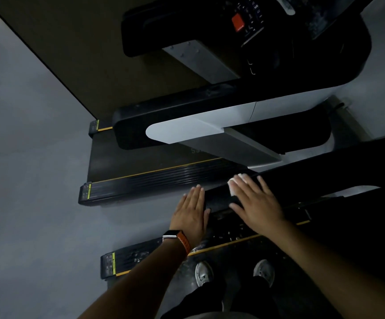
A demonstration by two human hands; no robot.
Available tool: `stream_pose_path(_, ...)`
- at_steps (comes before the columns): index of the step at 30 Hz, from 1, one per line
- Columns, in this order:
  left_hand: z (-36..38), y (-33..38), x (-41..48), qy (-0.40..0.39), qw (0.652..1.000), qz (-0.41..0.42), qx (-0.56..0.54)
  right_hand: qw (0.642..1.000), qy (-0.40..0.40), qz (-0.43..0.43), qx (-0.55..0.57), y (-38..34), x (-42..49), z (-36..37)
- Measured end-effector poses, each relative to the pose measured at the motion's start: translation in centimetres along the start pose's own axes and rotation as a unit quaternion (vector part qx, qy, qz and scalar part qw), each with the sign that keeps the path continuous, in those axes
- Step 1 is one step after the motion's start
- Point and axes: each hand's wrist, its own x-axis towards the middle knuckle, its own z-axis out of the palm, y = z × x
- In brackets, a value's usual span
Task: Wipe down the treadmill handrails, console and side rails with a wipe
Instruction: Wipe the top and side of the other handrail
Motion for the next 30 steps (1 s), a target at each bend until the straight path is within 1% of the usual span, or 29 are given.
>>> stream_pose_path(2,0.2,0.3,0.2,0.003,1.0,-0.006,0.001,0.998,0.0,0.053,0.014,-0.6,-0.2,0.1)
stream_pose_path(3,0.2,0.5,0.2,0.006,1.0,-0.009,0.001,0.998,-0.005,0.053,0.024,-1.8,0.0,0.2)
stream_pose_path(6,0.3,0.7,0.1,0.009,1.0,-0.017,0.006,0.999,-0.009,-0.038,0.025,-4.3,-0.4,1.2)
stream_pose_path(8,0.2,0.8,0.2,0.008,1.0,-0.021,0.004,0.998,-0.009,-0.064,0.004,-2.8,-1.4,1.0)
stream_pose_path(11,0.1,1.0,0.4,0.004,1.0,-0.022,0.007,1.0,0.001,-0.019,-0.019,-0.7,-3.1,0.9)
stream_pose_path(13,0.1,1.3,0.7,0.002,1.0,-0.023,0.006,1.0,-0.001,-0.004,-0.003,-1.9,-2.8,1.1)
stream_pose_path(14,0.2,1.4,0.8,0.001,1.0,-0.023,0.005,1.0,-0.004,-0.019,0.004,-2.9,-2.5,1.2)
stream_pose_path(16,0.3,1.6,1.1,0.008,1.0,-0.023,0.005,0.997,-0.001,-0.081,-0.003,-3.9,-2.4,1.8)
stream_pose_path(18,0.1,1.9,1.4,0.011,1.0,-0.019,0.0,0.993,0.002,-0.115,-0.027,-2.0,-2.9,1.7)
stream_pose_path(21,0.0,2.5,1.9,0.01,1.0,-0.018,0.006,0.994,0.001,-0.094,-0.061,2.6,-4.5,1.2)
stream_pose_path(23,0.2,3.0,2.2,0.011,1.0,-0.026,0.006,0.994,-0.008,-0.086,-0.069,3.8,-4.7,0.8)
stream_pose_path(27,0.6,4.4,2.8,0.019,0.999,-0.028,0.012,0.998,-0.026,-0.052,0.0,1.1,-1.2,0.5)
stream_pose_path(30,0.7,5.0,3.3,0.026,0.999,-0.029,0.012,0.997,-0.041,-0.07,0.016,0.9,0.3,0.1)
